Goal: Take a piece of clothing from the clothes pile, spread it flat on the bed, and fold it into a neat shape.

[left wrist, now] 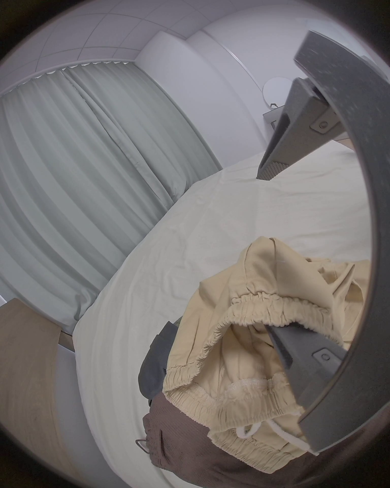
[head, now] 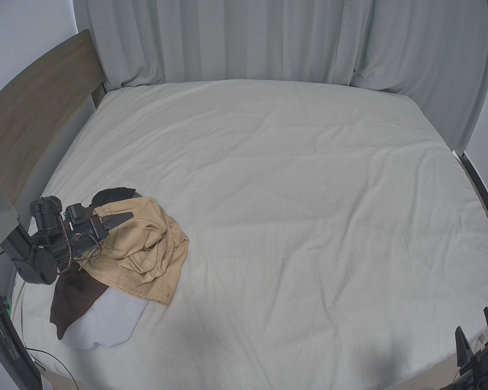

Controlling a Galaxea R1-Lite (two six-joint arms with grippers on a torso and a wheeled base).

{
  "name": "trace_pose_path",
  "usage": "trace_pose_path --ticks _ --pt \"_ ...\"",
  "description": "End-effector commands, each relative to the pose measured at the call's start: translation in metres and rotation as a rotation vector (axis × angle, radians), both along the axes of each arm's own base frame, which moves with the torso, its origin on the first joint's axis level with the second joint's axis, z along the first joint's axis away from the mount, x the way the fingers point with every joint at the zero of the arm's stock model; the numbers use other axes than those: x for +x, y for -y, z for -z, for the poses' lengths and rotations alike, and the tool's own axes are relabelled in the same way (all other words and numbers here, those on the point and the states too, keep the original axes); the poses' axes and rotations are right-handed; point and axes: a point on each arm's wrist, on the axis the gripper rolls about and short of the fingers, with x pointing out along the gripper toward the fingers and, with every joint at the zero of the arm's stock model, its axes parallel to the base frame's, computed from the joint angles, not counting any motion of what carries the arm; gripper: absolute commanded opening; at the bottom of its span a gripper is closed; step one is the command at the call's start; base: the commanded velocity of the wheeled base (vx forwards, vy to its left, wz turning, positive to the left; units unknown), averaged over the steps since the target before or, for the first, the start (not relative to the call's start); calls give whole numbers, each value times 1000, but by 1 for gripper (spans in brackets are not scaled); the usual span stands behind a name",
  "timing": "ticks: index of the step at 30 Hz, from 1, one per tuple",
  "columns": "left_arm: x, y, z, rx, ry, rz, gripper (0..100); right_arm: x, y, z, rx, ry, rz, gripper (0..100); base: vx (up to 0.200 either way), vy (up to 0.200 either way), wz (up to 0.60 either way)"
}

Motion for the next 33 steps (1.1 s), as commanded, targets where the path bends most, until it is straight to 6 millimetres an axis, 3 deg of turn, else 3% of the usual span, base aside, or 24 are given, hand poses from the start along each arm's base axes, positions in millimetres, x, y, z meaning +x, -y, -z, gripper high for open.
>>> trace_pose_path --ticks 1,11,12,22,33 --pt "4 2 5 -1 -6 6 100 0 0 5 -1 -1 -1 100 0 0 0" --pt "7 1 11 4 -2 -3 100 0 0 5 -1 -1 -1 100 0 0 0" --pt "7 1 11 3 -3 -4 0 0 0 5 -1 -1 -1 100 0 0 0" --pt "1 3 6 0 20 5 0 0 0 5 -1 -1 -1 100 0 0 0" --pt "-36 23 -30 -3 106 52 0 0 0 5 -1 -1 -1 100 0 0 0"
